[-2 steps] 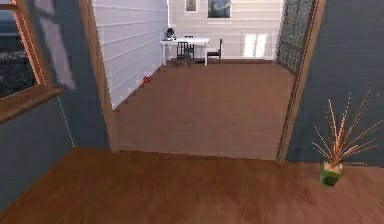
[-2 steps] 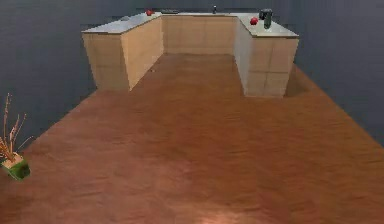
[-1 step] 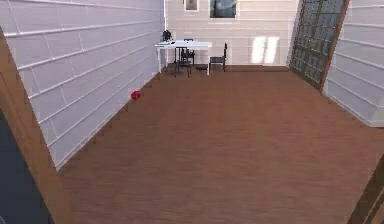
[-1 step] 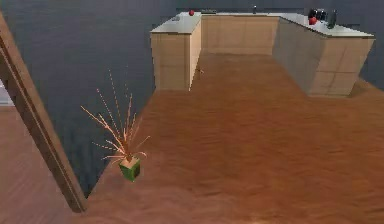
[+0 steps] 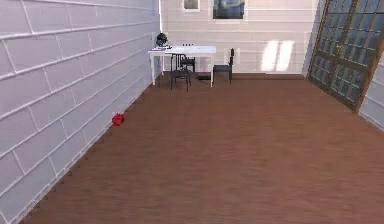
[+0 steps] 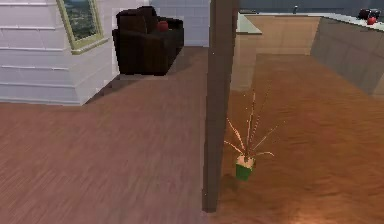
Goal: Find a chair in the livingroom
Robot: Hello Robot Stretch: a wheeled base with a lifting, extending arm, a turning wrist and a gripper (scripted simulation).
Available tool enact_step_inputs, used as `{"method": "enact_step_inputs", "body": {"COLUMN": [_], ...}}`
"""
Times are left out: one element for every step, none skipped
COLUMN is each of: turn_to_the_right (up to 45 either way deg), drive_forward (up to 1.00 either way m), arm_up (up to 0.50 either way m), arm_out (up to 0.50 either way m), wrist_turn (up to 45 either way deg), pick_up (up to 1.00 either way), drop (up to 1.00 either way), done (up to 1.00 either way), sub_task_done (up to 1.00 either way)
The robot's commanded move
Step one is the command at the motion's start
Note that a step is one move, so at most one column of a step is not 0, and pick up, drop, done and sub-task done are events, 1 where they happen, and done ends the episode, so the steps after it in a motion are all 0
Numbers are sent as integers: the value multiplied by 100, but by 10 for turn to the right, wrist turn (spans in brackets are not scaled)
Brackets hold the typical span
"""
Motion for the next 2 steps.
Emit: {"method": "enact_step_inputs", "body": {"turn_to_the_right": [0,0], "drive_forward": [100,100], "arm_up": [0,0], "arm_out": [0,0], "wrist_turn": [0,0], "pick_up": [0,0], "drop": [0,0], "done": [0,0], "sub_task_done": [0,0]}}
